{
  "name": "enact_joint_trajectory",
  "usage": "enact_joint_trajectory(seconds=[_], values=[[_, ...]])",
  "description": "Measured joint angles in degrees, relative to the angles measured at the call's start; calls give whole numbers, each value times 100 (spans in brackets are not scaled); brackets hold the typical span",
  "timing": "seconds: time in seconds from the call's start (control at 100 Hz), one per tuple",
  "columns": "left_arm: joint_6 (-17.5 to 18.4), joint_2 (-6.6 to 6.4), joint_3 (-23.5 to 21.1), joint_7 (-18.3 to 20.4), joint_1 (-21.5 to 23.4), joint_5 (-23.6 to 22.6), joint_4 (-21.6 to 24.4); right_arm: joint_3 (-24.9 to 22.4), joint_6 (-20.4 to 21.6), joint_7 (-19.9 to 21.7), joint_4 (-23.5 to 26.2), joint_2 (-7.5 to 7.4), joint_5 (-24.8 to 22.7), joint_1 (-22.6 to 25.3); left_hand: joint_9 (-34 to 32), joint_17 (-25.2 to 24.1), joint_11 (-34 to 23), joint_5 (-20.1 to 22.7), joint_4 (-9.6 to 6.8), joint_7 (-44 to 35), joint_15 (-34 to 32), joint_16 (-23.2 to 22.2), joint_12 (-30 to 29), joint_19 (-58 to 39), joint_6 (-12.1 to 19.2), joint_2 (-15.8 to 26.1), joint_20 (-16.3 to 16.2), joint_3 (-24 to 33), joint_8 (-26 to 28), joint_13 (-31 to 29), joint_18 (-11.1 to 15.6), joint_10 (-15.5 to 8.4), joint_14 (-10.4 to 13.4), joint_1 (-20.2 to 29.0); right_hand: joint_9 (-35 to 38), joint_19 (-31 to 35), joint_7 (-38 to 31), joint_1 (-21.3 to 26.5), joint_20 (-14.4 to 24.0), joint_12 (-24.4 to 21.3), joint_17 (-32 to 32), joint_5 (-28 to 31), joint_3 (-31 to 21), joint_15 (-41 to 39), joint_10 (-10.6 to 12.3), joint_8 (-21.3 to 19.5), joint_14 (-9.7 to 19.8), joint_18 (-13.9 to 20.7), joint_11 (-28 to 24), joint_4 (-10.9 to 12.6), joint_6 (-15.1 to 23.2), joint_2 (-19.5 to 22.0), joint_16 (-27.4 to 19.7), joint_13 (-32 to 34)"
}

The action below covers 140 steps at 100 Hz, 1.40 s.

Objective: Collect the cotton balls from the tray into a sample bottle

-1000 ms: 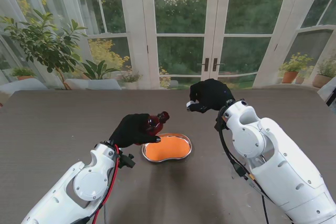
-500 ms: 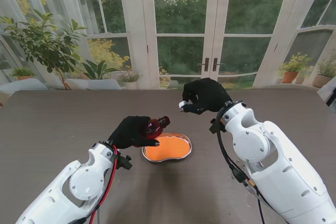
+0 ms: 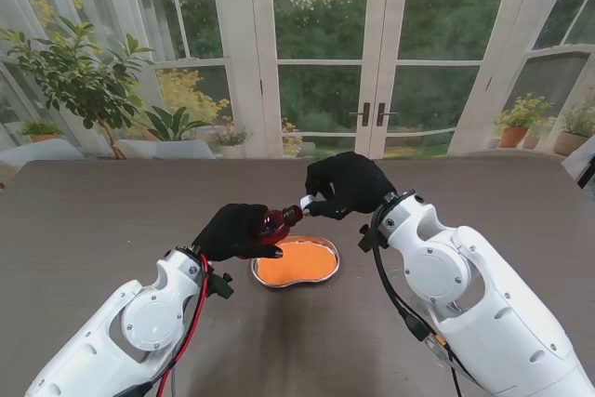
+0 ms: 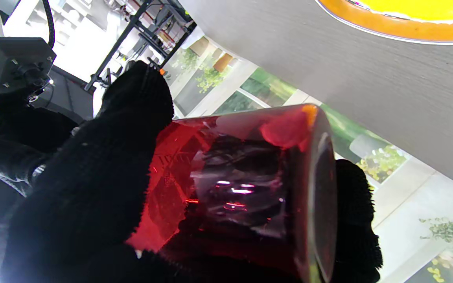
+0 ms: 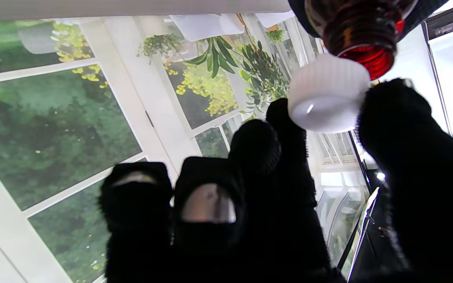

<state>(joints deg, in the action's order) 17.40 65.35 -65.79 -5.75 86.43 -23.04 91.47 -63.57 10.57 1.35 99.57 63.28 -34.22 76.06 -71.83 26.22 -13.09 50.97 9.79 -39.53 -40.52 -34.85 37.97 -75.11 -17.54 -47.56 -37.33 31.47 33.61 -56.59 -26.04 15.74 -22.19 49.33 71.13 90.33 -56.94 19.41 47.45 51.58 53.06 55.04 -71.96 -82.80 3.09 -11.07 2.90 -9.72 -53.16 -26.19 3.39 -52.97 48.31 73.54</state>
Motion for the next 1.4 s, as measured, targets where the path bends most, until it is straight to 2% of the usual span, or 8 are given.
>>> enact_joint_trajectory(seconds=[0.49,1.4], values=[[35,-13,60,36,-96,5,-38,40,63,24,219,-3,17,135,1,0,0,0,0,1,0,0,0,1,0,0,0,0,0,0,0,0,0,0,0,0,0,0,0,1,-33,0,1,0,-6,-2,-6,0,0,0,-9,19,0,0],[46,-25,45,31,-99,-62,-67,199,55,-192,154,6,-216,92,2,0,-2,1,0,1,0,0,0,1,0,0,0,41,1,0,0,6,0,0,0,0,-182,0,0,2,-33,0,54,0,-34,-154,-22,0,-65,0,-46,20,0,0]])
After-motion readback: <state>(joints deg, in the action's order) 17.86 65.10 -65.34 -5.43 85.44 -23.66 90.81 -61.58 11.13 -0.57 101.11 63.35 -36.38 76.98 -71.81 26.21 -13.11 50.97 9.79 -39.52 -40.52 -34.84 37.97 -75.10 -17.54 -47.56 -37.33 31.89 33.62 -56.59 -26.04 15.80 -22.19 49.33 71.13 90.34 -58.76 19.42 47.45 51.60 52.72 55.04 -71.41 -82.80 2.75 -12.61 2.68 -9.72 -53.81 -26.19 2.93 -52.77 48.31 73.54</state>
